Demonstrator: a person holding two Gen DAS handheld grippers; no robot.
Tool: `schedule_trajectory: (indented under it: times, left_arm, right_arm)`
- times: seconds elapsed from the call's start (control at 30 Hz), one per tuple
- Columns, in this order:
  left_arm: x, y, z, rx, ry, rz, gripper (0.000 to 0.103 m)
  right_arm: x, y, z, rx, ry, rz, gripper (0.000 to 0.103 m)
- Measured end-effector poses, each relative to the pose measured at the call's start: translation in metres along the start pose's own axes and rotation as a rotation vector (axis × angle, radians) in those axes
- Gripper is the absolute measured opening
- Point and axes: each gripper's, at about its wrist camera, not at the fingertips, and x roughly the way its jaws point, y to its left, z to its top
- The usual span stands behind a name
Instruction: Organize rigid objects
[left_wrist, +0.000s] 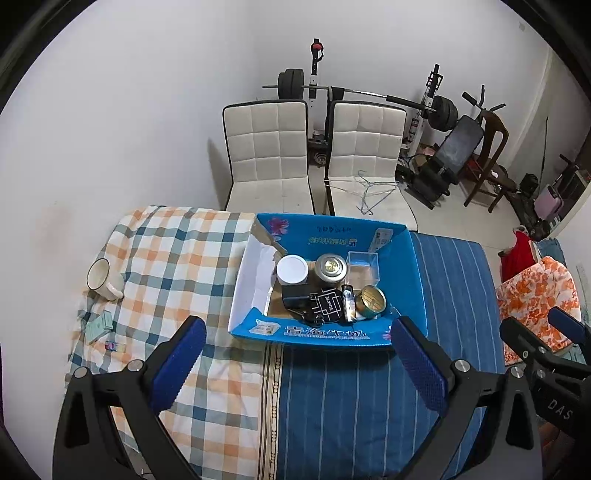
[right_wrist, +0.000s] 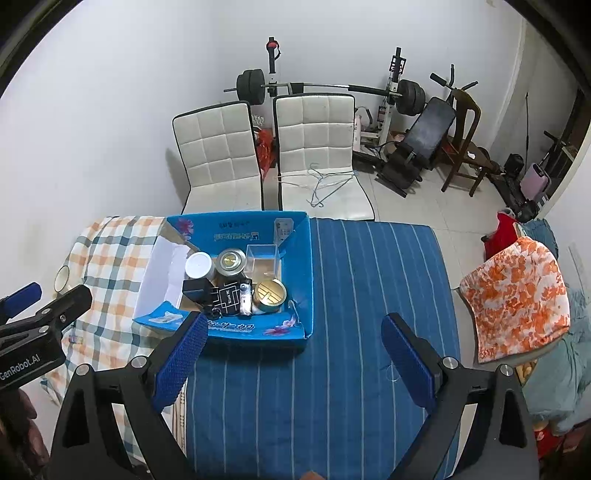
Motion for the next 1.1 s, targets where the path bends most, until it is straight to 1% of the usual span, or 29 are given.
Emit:
schedule_trajectory:
  times: [0.17,0.27,0.37,0.57,1.1]
  left_arm:
    - [0.001,-0.001,-0.004,0.002,0.007,0.005,0.103]
    - [0.001,-0.001,-0.005,0.005,0.010,0.004,0.103]
    - [0.000,-0.002,-0.010,0.002,0.014,0.001,0.103]
    - [-0.003,-0.002,-0.014,-0.003,0.006,-0.004,0.103]
    - [-0.008,0.000,-0.009,-0.008,0.003,0.007,0.102]
  right_arm:
    - [0.003,0.001,-0.003,-0.003,0.001,0.001,0.097]
    - [0.003,-0.001,-0.009,-0.016,-0.015,-0.024,0.097]
    - [0.001,-0.004,-0.012,-0.018,-0.018,-0.026,0.097]
    - [-0.004,-0.006,-0.013,-0.026,-0.026,-0.033,0.097]
    - [-0.009,-0.008,-0.010,-0.032,-0.024,-0.030,0.097]
